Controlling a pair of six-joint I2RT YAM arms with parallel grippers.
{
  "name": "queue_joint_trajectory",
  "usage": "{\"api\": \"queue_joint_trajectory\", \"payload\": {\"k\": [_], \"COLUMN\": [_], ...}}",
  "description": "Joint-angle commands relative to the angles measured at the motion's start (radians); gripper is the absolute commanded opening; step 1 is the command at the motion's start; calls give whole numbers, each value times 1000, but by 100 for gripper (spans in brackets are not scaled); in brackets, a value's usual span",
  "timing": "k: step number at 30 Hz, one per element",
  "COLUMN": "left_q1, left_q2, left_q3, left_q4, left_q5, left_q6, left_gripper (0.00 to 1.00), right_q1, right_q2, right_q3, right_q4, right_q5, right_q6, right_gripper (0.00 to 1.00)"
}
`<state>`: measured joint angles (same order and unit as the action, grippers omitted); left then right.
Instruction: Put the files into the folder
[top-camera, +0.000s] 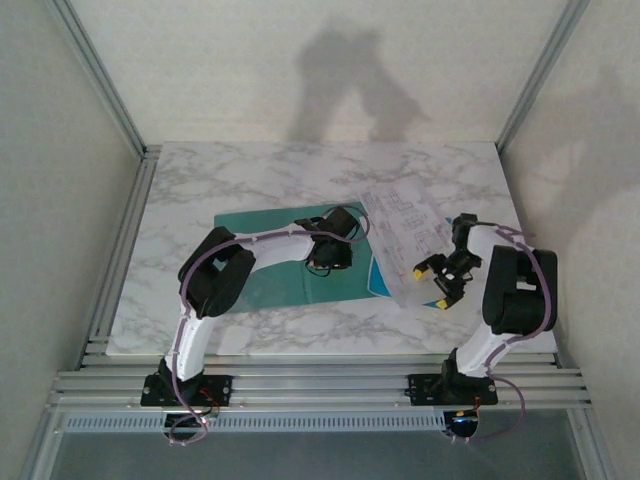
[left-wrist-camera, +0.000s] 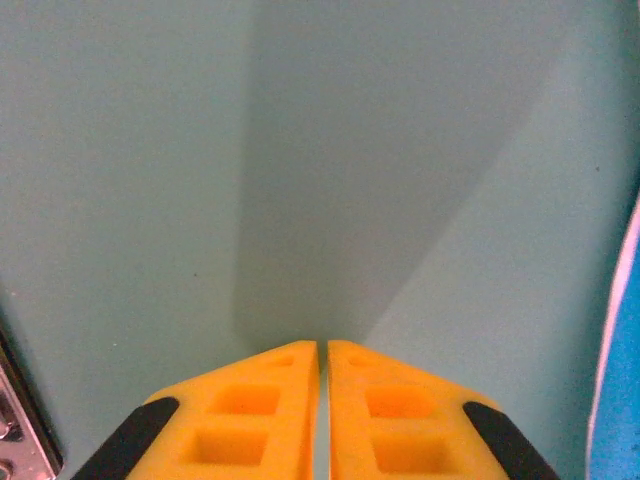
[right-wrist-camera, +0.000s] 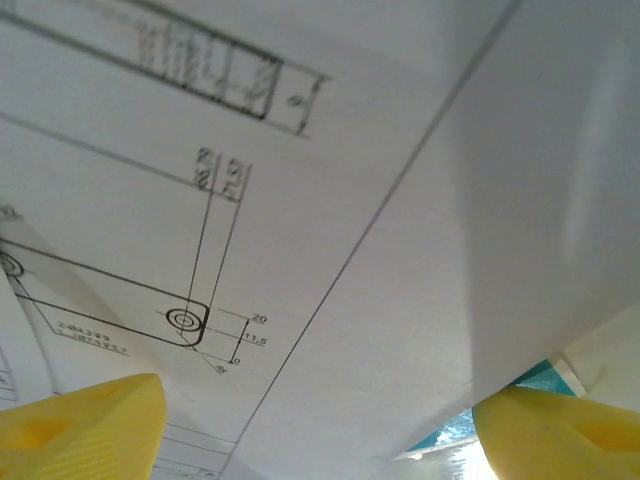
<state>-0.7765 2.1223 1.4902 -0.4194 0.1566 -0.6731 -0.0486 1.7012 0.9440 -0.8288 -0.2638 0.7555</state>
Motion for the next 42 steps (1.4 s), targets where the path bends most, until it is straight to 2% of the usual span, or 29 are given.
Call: {"api": "queue_joint_trajectory", "payload": {"k": [1, 7, 11, 17, 20, 23, 27, 33, 37, 42], "left_q1": [2, 3, 5, 27, 57, 105, 189, 274, 286, 283], "left_q2": [47, 46, -26, -120, -152, -205, -232, -214, -168, -84], "left_q3": [19, 37, 41, -12, -66, -151, -210, -215, -166, -104], "left_q4": [-4, -16, -28, 12, 14, 37, 44, 78, 90, 101], "left_q5": [-19, -61, -118, -92, -86, -85, -62, -16, 1, 46], "left_q6": [32, 38, 20, -19, -51, -81, -74, -37, 1, 29], "left_gripper": [11, 12, 21, 22, 23, 35, 38, 42, 46, 46], "right_q1": [75, 148, 191, 249, 265, 276, 291, 312, 337, 368], "right_q2": [61, 97, 139, 164, 159, 157, 168, 180, 200, 202], "right_q3": [4, 73, 118, 173, 185, 202, 229, 264, 262, 258], "right_q4": [52, 30, 23, 10, 6, 4, -3, -28, -25, -26], "right_q5": [23, 46, 48, 52, 54, 50, 41, 41, 35, 37], "right_q6": [-52, -58, -70, -83, -83, -90, -107, -137, -138, -134], "right_gripper": [82, 82, 81, 81, 80, 80, 80, 81, 80, 80]}}
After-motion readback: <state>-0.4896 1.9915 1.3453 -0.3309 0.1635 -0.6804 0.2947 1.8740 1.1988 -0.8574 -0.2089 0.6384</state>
